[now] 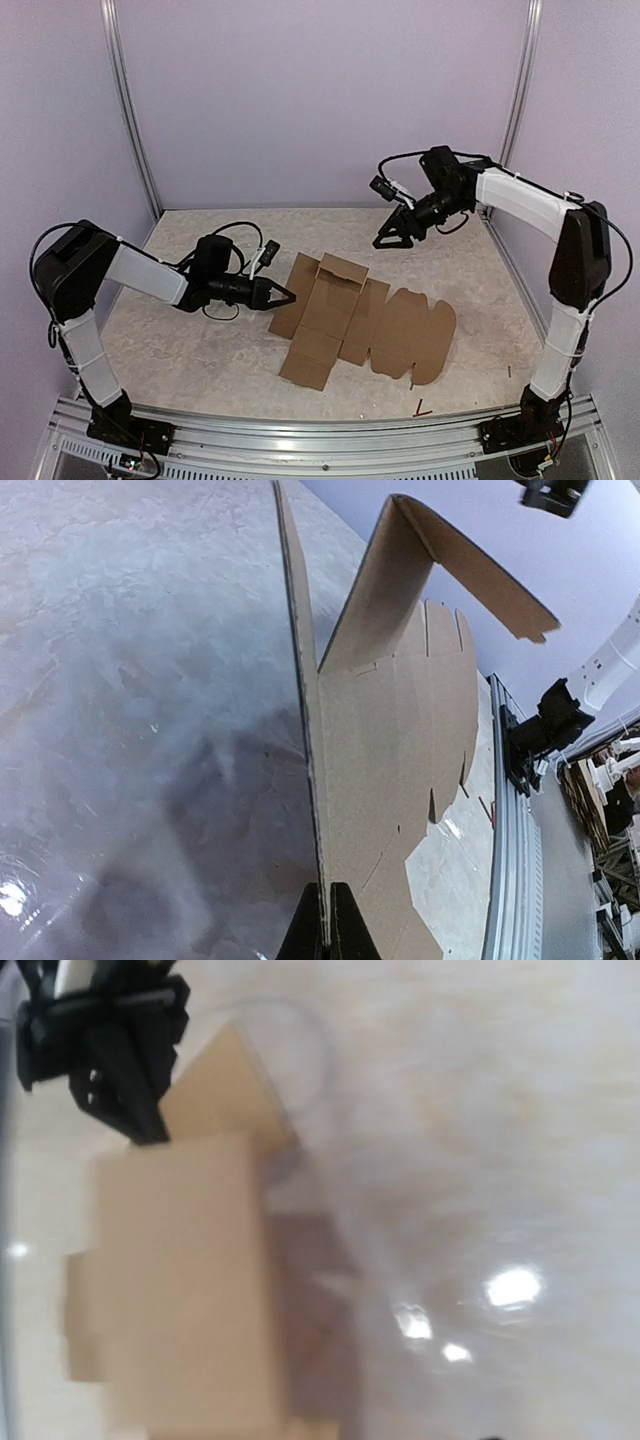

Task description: Fold the paper box

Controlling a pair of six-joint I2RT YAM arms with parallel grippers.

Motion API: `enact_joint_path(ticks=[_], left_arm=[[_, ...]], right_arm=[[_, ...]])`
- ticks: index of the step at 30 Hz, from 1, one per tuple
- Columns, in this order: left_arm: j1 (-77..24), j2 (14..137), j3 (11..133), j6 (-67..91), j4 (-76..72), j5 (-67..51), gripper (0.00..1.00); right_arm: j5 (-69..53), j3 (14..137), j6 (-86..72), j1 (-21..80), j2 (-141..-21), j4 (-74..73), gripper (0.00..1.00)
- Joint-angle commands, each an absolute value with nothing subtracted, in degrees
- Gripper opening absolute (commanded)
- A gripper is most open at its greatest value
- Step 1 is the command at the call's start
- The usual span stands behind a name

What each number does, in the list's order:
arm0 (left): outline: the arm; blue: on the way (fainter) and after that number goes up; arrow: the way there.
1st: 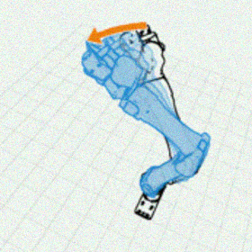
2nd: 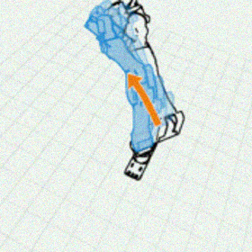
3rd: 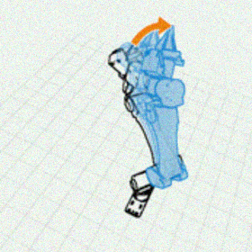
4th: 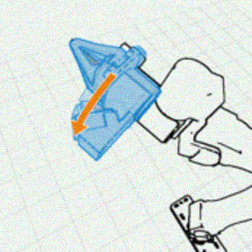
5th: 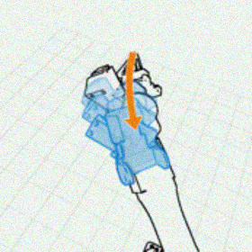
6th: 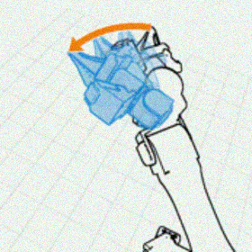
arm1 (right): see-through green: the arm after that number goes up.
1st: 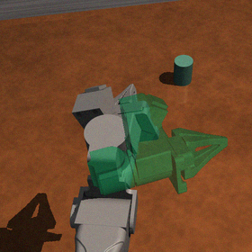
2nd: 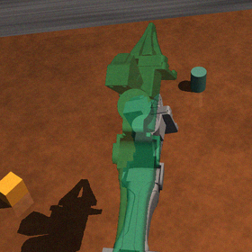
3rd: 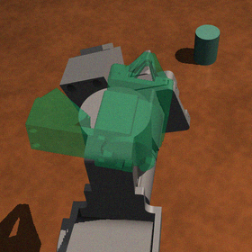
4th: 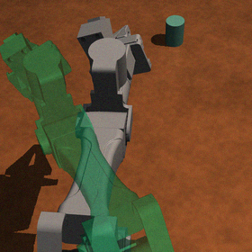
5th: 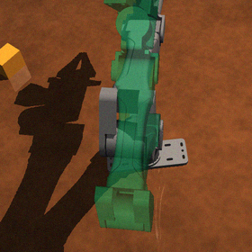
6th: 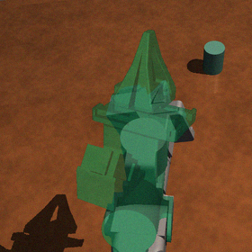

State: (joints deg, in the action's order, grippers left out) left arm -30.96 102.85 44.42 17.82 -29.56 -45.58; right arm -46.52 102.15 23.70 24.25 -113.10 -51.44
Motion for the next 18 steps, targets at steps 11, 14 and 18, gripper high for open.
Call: enact_joint_path(ticks=[11, 14, 18], left_arm=[[-27.4, 119.5, 63.0, 30.7, -14.7, -55.2, 0.06], [-26.9, 120.6, 63.7, 32.2, -13.8, -56.7, 0.13], [-26.1, 120.7, 68.0, 28.2, -1.6, -46.9, 0.38]], right_arm=[[-16.2, 67.1, 36.1, 47.8, -88.2, -28.4, 0.66], [-12.4, 65.6, 38.3, 52.5, -91.2, -26.8, 0.67], [-11.0, 68.2, 37.7, 53.4, -96.4, -25.0, 0.66]])
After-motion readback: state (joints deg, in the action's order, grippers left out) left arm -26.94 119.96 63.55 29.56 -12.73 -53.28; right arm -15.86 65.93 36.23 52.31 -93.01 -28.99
